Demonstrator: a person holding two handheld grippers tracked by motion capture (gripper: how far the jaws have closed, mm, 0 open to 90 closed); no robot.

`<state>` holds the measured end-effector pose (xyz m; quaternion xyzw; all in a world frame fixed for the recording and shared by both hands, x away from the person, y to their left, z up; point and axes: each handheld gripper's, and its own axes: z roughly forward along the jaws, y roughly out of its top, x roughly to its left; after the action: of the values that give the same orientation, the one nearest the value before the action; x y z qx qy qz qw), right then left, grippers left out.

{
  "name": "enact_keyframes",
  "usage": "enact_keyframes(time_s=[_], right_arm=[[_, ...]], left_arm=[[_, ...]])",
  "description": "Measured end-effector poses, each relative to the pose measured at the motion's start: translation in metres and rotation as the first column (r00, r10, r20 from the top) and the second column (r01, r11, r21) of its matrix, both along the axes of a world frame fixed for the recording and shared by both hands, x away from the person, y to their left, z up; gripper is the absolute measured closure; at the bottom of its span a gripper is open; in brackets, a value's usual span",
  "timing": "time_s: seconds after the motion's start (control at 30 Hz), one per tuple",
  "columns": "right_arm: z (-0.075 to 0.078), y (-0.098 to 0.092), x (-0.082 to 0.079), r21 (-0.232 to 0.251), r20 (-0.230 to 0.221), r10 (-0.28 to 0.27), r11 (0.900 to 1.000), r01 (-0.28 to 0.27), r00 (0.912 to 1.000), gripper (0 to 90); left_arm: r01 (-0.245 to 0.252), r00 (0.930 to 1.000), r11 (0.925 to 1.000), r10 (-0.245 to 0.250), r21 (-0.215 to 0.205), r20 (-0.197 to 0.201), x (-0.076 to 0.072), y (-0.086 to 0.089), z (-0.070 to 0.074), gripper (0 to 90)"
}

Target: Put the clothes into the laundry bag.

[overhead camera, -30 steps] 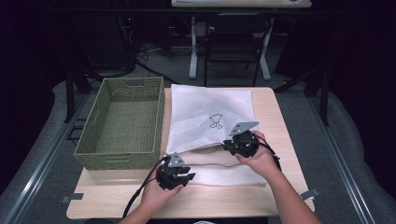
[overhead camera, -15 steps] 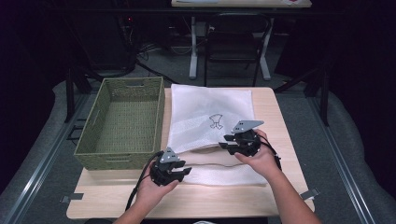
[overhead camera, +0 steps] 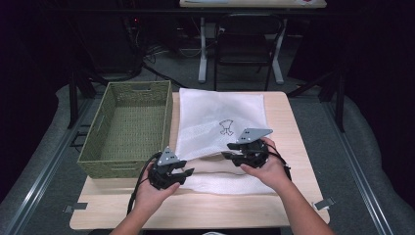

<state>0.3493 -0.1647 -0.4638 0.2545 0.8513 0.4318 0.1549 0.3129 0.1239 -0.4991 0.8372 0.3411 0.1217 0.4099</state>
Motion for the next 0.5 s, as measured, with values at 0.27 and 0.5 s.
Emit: enact_keyframes(time_s=[0.27, 0.5], right_arm=[[-0.003, 0.008, -0.003, -0.008, -0.018, 0.024, 1.000, -0.024, 0.9995, 62.0], [-0.001, 0.007, -0.004, 0.002, -0.017, 0.034, 0.999, -0.034, 0.9993, 61.9]], left_arm=[[0.013, 0.9998, 0.9997, -0.012, 0.022, -0.017, 0.009, -0.005, 0.000, 54.7], [0.011, 0.9993, 0.9999, -0.011, 0.005, -0.035, 0.015, -0.006, 0.001, 54.1]])
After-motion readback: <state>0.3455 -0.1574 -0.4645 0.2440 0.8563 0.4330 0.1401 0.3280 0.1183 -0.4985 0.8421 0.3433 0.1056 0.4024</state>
